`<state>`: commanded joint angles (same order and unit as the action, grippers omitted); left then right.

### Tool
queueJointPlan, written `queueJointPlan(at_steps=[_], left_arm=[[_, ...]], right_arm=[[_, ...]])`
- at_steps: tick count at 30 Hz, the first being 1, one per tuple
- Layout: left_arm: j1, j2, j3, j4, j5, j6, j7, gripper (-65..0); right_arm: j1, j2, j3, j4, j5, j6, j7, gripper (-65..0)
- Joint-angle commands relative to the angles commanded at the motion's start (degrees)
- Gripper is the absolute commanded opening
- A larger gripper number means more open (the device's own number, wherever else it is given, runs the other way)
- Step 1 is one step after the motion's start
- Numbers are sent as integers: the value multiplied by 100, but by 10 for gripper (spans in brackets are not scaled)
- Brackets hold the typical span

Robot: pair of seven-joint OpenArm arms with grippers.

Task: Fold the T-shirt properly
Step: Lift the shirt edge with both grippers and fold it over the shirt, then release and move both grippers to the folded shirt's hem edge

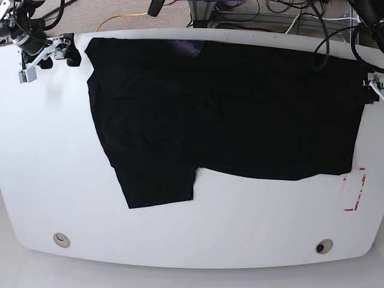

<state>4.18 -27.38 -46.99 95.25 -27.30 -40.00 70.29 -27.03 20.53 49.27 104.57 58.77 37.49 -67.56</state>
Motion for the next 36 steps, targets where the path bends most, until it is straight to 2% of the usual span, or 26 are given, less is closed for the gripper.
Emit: queueJointPlan(at_steps=[3, 6, 8, 11, 15, 19, 22, 27, 30, 36], left_arm=[[-141, 35, -9, -18, -18, 0, 62, -212], [-114, 53, 396, -35, -18, 0, 53, -215], [9, 123, 607, -35, -18, 0, 35, -217], [369, 246, 554, -18, -18, 0, 35, -217], [721, 299, 527, -44, 167, 0, -105, -217], [1240, 360, 519, -97, 510, 0, -510, -217], [1530, 396, 527, -255, 554, 0, -879, -217], [1644, 404, 519, -677, 554, 0, -923, -217], [1679, 413, 510, -712, 527, 0, -923, -218], [1679, 413, 149, -703, 519, 0, -923, -258]], right_arm=[[246, -35, -18, 0, 88, 0, 0, -62], [536, -35, -167, -26, 70, -9, 0, -78], [738, -35, -281, -35, 70, -35, 0, -82], [1099, 0, -431, -62, 26, -53, 0, -81], [1723, 18, -756, -396, -615, -35, 0, -81], [2259, 18, -1055, -923, -1152, -9, 0, -81], [2884, 9, -1310, -1635, -1451, -9, 0, -81], [3622, 26, -1389, -2831, -1846, 18, 114, -81], [3868, 26, -1398, -3288, -2075, 237, 176, -81], [4325, -70, -1398, -4009, -2752, 251, 325, -81]])
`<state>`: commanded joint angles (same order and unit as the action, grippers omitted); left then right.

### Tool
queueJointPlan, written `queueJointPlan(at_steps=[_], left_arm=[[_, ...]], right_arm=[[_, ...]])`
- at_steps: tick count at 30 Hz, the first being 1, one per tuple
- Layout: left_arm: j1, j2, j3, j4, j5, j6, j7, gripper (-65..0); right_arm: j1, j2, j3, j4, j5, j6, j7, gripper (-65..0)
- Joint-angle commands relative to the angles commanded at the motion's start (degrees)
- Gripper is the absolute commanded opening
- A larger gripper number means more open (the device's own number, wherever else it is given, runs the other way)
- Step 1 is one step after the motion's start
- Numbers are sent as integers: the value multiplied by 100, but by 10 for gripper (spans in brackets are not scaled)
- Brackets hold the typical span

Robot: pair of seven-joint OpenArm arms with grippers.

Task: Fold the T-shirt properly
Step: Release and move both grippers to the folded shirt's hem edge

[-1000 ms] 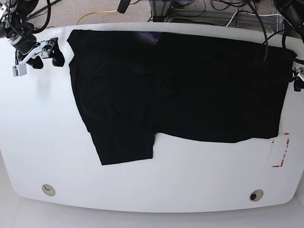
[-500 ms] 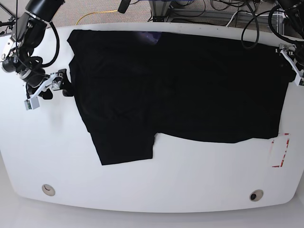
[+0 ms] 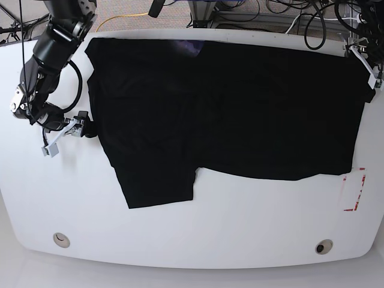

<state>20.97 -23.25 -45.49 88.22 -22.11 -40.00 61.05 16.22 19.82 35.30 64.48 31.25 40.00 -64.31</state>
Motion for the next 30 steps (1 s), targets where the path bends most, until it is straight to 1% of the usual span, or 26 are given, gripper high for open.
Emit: queueJointPlan(at_steps=[3, 4, 9, 16, 19, 20, 21, 23, 24, 26, 28, 29, 30], left_arm=[[-26, 0, -211, -9, 0, 0, 0, -258], [-26, 0, -255, -9, 0, 0, 0, -258], [-53, 0, -431, 35, 0, 0, 0, -258], [-237, 0, -475, 651, 0, 0, 18, -258], [-237, 0, -475, 853, 9, 0, 18, -258], [-237, 0, -475, 932, 9, 0, 18, -258], [-237, 0, -475, 1020, 26, 0, 18, -258], [-246, 0, -475, 1108, 26, 0, 18, -258], [-246, 0, -475, 1116, 26, 0, 18, -258], [-273, 0, -475, 1125, 35, 0, 18, -257], [-484, 0, -475, 1108, 44, 0, 18, -254], [-624, 0, -475, 1099, 62, 0, 18, -254], [-686, 0, -475, 1099, 62, 0, 18, -254]], right_arm=[[88, -132, 0, -220, -211, 0, 237, -81], [97, -141, 0, -237, -237, 0, 237, -81], [167, -484, -9, -255, -378, 0, 255, -81], [290, -985, -9, -255, -413, 0, 229, -82], [360, -1099, -9, -255, -422, 0, 255, -94], [369, -1134, -9, -255, -422, 0, 264, -119], [396, -1169, -9, -255, -422, 0, 273, -162], [484, -1169, -9, -264, -422, 0, 334, -263], [484, -1169, -9, -264, -422, 0, 360, -296], [501, -1169, -9, -264, -422, 0, 413, -395], [519, -1169, -9, -264, -422, 0, 431, -517], [563, -1143, -9, -264, -431, 0, 431, -598], [571, -1134, -26, -264, -440, 0, 422, -644]])
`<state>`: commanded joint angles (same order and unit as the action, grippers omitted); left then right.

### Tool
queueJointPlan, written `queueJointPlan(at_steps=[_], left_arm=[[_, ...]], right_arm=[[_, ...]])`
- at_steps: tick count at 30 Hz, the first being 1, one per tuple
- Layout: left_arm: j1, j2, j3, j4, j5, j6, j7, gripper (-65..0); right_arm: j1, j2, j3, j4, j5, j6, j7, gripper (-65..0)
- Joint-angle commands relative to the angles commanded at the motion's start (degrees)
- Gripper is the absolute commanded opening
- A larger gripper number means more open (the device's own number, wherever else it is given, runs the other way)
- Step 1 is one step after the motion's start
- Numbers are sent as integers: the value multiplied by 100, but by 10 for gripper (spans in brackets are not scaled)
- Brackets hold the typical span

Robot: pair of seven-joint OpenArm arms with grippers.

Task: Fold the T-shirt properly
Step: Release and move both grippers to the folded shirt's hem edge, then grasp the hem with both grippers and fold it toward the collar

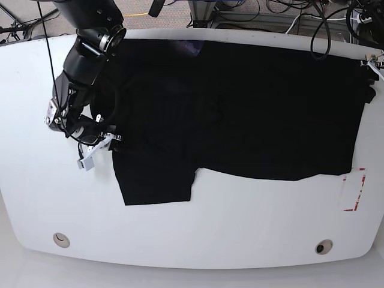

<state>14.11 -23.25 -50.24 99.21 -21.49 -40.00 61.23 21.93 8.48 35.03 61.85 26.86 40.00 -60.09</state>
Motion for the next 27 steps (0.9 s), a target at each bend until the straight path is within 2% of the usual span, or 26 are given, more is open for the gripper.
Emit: queueJointPlan(at_steps=[1, 2, 4, 9, 10, 14, 16, 19, 21, 27], left_arm=[[-35, 0, 9, 0, 0, 0, 0, -254], [-53, 0, 35, 0, 0, 0, 0, -253], [-158, 0, 62, 0, -18, 0, 0, -247], [-844, 0, 141, -132, -9, 0, 0, -136], [-958, 0, 149, -229, -18, 48, -9, -132], [-1679, 0, 255, -853, -18, 708, -26, -129], [-1925, 0, 264, -1169, -18, 822, -26, -129], [-2435, 0, 264, -1820, -18, 840, -44, -129], [-2752, 9, 378, -2338, -18, 848, -264, -129], [-3121, 0, 1424, -3859, -18, 866, -1662, -128]], right_arm=[[9, 9, -70, 0, -62, -40, -9, -650], [9, 35, -202, 9, -158, -163, -18, -650], [18, 229, -484, 9, -246, -251, -26, -648], [105, 659, -1284, 9, -281, -259, -26, -650], [114, 756, -1433, 9, -281, -259, -26, -650], [308, 1020, -1767, 9, -281, -251, 0, -650], [334, 1090, -1873, 9, -255, -251, -9, -650], [352, 1143, -1996, 26, -255, -251, -18, -650], [369, 1134, -2013, 26, -255, -251, -18, -650], [352, 1037, -1987, 26, -255, -251, 0, -650]])
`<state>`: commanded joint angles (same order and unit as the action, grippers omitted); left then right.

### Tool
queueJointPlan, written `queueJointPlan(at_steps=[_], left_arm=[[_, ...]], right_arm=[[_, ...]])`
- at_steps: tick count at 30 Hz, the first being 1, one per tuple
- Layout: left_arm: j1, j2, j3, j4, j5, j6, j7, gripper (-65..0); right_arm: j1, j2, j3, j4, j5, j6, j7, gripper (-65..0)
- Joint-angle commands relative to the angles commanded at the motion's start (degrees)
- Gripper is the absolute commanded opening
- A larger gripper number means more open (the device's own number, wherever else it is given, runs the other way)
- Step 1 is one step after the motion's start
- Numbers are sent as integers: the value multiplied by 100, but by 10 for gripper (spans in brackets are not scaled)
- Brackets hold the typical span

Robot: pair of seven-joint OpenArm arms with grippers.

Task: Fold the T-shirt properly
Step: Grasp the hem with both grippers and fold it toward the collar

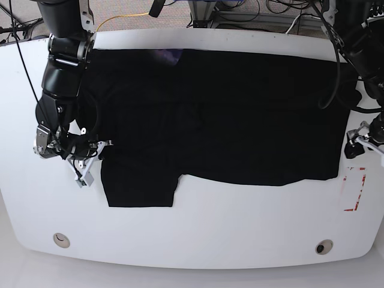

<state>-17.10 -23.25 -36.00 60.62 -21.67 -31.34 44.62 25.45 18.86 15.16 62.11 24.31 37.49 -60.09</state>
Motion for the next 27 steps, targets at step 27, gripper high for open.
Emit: queueJointPlan(at_steps=[27], left_arm=[[-1073, 316, 1609, -1802, -18, 404, -1433, -132]], right_arm=[[-18, -26, 9, -18, 0, 0, 0, -650]])
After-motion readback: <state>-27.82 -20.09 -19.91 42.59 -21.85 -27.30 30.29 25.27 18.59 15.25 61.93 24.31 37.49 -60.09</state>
